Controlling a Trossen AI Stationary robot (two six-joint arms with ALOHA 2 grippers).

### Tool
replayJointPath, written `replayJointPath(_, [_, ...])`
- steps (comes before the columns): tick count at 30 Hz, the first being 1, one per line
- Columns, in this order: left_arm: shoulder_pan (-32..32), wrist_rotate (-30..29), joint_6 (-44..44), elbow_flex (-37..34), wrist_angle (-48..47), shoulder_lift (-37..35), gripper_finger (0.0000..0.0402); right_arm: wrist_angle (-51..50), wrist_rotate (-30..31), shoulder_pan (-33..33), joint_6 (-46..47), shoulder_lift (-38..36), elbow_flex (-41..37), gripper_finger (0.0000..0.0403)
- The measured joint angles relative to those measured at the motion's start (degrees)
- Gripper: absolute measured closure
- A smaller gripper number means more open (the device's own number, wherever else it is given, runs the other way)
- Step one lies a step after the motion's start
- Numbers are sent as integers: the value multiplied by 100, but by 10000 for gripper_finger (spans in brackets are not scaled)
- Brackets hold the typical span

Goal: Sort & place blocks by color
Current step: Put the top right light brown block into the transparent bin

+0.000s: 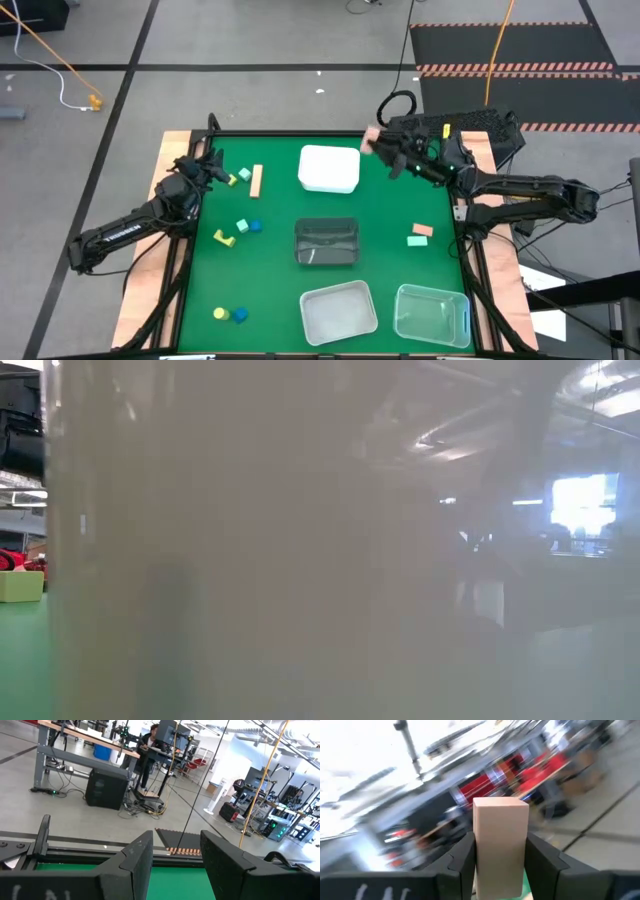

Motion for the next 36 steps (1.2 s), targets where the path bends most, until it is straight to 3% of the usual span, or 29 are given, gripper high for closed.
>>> replayJointPath(7, [0,0,0,1,0,0,238,-316,-698,1077,862,-4,6,283])
replayJointPath(14, [0,1,0,1,1,-1,238,-1566,-1705,2122,2456,-4,9,282])
replayJointPath(21, [0,0,0,2,2,-1,238,-2380,-1619,3584,3992,-2,9,282])
replayJointPath(28, [0,0,0,0,0,-2,238,-3024,-945,5134,5588,-7,11,282])
replayJointPath(36, [0,0,0,1,1,0,238,-4595,-1183,6221,7726,-4,10,282])
